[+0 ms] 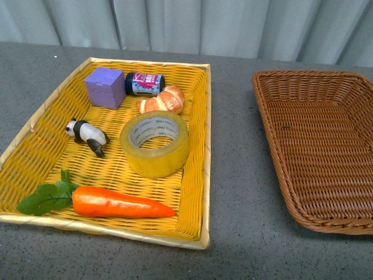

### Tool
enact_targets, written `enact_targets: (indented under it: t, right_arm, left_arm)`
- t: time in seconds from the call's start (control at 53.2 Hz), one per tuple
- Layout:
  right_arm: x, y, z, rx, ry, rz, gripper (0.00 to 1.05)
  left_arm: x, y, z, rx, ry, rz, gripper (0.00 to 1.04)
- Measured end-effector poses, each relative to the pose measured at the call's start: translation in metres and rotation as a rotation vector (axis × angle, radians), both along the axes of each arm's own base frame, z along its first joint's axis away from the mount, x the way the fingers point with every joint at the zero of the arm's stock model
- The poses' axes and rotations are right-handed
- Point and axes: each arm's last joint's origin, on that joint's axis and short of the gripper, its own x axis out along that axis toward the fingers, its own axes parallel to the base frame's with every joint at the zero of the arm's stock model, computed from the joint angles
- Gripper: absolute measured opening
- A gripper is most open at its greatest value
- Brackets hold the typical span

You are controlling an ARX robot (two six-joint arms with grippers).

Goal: Move tape to another basket

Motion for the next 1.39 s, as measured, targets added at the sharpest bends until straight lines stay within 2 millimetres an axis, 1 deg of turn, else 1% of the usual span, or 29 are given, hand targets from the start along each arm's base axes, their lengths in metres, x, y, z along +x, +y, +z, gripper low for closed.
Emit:
enact_targets:
  t: [0.056,0.113,0.207,0.263,0.319,0.338,0.357,0.376,0.432,0.47,0.507,0.601,0.733,0.827,0.958,1.165,1.391]
  right_arm:
    - [0.0,0.0,0.0,0.0,0.0,0.0,0.96]
    - [0.0,0.0,0.0,0.0,0.0,0.001,0.96]
    - [0.0,0.0,0.0,0.0,0.0,0.0,0.96]
    - [0.0,0.0,0.0,0.0,0.0,0.0,0.96]
    - [0.0,0.0,0.0,0.0,0.0,0.0,0.96]
    - [0.0,0.0,0.0,0.0,0.0,0.0,0.96]
    - [0.0,0.0,0.0,0.0,0.0,0.0,0.96]
    - [0.0,0.0,0.0,0.0,0.0,0.0,0.96]
    - [0.0,0.0,0.0,0.0,0.0,0.0,0.96]
    - [0.0,0.0,0.0,0.0,0.0,0.0,0.96]
    - [0.0,0.0,0.0,0.0,0.0,0.0,0.96]
    - [0.0,0.0,0.0,0.0,0.0,0.0,0.96]
    - [0.0,0.0,0.0,0.0,0.0,0.0,0.96]
    - [0.0,0.0,0.0,0.0,0.0,0.0,0.96]
    - [0.0,0.0,0.0,0.0,0.0,0.0,0.96]
    - [0.0,0.0,0.0,0.0,0.0,0.0,0.96]
    - [0.0,0.0,0.0,0.0,0.0,0.0,0.96]
  left_arm:
    - [0.004,0.0,-0.004,-0.04,0.122,0.123,0.98]
    - [0.013,0.0,-0.005,-0.057,0.16,0.142,0.98]
    - [0.036,0.001,0.009,-0.093,0.147,0.105,0.98]
    - [0.054,0.001,0.02,-0.099,0.148,0.06,0.98]
    - [0.073,0.0,0.025,-0.095,0.17,0.012,0.98]
    - [0.076,-0.001,0.026,-0.094,0.175,0.005,0.98]
    - [0.084,-0.001,0.026,-0.093,0.197,-0.012,0.98]
    - [0.092,-0.002,0.026,-0.094,0.22,-0.039,0.98]
    - [0.107,-0.006,0.025,-0.094,0.264,-0.118,0.98]
    - [0.123,-0.009,0.023,-0.068,0.308,-0.155,0.98]
    - [0.131,-0.011,0.022,-0.059,0.327,-0.169,0.98]
    - [0.163,-0.016,0.012,-0.016,0.421,-0.209,0.98]
    - [0.19,-0.022,-0.003,0.029,0.534,-0.268,0.98]
    - [0.204,-0.028,-0.013,0.059,0.613,-0.327,0.98]
    - [0.218,-0.04,-0.021,0.119,0.646,-0.392,0.98]
    - [0.238,-0.055,-0.029,0.175,0.699,-0.483,0.98]
    - [0.259,-0.066,-0.034,0.211,0.728,-0.516,0.98]
